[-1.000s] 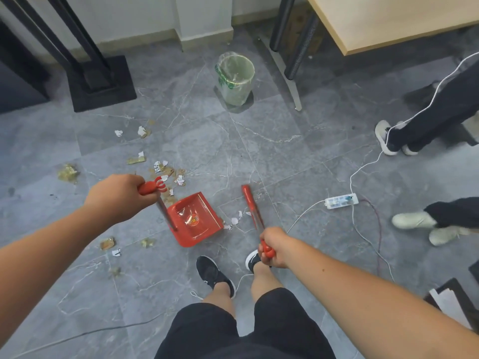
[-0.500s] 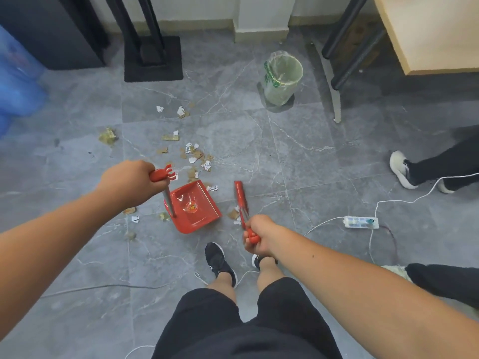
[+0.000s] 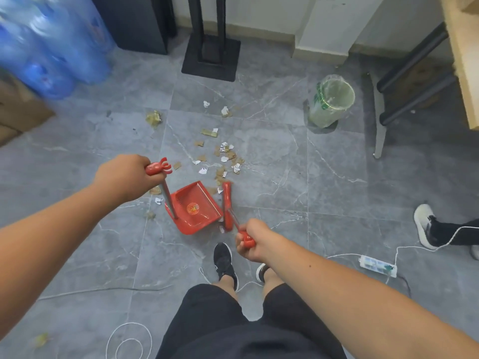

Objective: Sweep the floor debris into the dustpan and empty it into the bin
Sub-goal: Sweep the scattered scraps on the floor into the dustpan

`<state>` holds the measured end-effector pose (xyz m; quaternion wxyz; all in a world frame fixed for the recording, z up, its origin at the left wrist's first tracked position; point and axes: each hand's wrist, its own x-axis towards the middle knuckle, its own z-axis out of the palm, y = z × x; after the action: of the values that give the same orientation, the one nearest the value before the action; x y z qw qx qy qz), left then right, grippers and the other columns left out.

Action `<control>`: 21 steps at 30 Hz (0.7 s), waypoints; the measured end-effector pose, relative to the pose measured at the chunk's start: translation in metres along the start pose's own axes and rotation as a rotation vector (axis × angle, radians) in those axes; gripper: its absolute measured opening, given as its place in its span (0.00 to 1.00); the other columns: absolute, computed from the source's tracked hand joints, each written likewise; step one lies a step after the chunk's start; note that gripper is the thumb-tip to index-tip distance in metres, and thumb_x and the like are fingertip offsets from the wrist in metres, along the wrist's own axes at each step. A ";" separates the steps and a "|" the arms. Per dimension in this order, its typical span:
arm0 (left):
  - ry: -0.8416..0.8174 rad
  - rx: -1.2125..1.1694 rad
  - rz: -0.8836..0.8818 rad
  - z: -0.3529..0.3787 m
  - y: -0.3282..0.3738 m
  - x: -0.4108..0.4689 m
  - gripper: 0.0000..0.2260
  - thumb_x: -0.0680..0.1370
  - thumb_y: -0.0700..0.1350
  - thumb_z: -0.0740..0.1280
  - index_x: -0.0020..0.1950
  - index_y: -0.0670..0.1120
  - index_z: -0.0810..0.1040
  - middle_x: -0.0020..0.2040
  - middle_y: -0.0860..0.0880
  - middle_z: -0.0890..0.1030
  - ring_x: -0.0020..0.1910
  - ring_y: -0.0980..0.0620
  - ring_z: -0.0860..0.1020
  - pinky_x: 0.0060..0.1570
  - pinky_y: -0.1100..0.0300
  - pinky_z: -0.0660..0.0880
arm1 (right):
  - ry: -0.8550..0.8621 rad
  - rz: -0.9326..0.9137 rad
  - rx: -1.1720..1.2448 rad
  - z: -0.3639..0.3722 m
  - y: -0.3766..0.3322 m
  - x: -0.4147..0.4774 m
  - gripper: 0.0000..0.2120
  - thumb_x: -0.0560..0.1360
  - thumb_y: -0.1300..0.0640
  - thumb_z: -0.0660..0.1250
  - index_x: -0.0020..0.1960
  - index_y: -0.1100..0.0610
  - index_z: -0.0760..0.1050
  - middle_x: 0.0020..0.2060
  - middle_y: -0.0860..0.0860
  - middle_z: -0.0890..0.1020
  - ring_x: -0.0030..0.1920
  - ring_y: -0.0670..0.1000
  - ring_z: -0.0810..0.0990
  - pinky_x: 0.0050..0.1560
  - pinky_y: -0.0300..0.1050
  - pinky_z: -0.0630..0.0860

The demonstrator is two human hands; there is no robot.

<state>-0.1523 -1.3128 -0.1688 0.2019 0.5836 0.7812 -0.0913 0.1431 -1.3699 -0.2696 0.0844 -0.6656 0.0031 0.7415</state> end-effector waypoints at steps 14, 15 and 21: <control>0.087 -0.114 -0.252 -0.032 -0.054 -0.008 0.20 0.76 0.62 0.68 0.36 0.47 0.77 0.34 0.47 0.79 0.36 0.44 0.77 0.35 0.56 0.72 | 0.053 -0.033 -0.540 0.012 -0.087 -0.025 0.02 0.77 0.63 0.56 0.48 0.60 0.68 0.30 0.54 0.69 0.21 0.46 0.69 0.21 0.33 0.62; 0.092 -0.121 -0.271 -0.033 -0.054 -0.009 0.20 0.76 0.62 0.68 0.36 0.47 0.77 0.34 0.47 0.79 0.36 0.44 0.77 0.35 0.56 0.72 | 0.056 -0.037 -0.588 0.011 -0.097 -0.027 0.02 0.77 0.64 0.56 0.46 0.60 0.67 0.29 0.54 0.69 0.21 0.46 0.68 0.21 0.33 0.62; 0.144 -0.167 -0.390 -0.046 -0.044 -0.006 0.21 0.78 0.63 0.66 0.38 0.46 0.78 0.34 0.47 0.76 0.39 0.40 0.74 0.38 0.54 0.70 | -0.008 0.001 -0.860 0.011 -0.163 -0.031 0.02 0.78 0.63 0.59 0.47 0.59 0.67 0.28 0.53 0.69 0.22 0.46 0.67 0.18 0.32 0.64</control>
<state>-0.2019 -1.3135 -0.1284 0.1716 0.4077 0.8966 -0.0219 0.1565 -1.2119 -0.2201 -0.2012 -0.6374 -0.3064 0.6777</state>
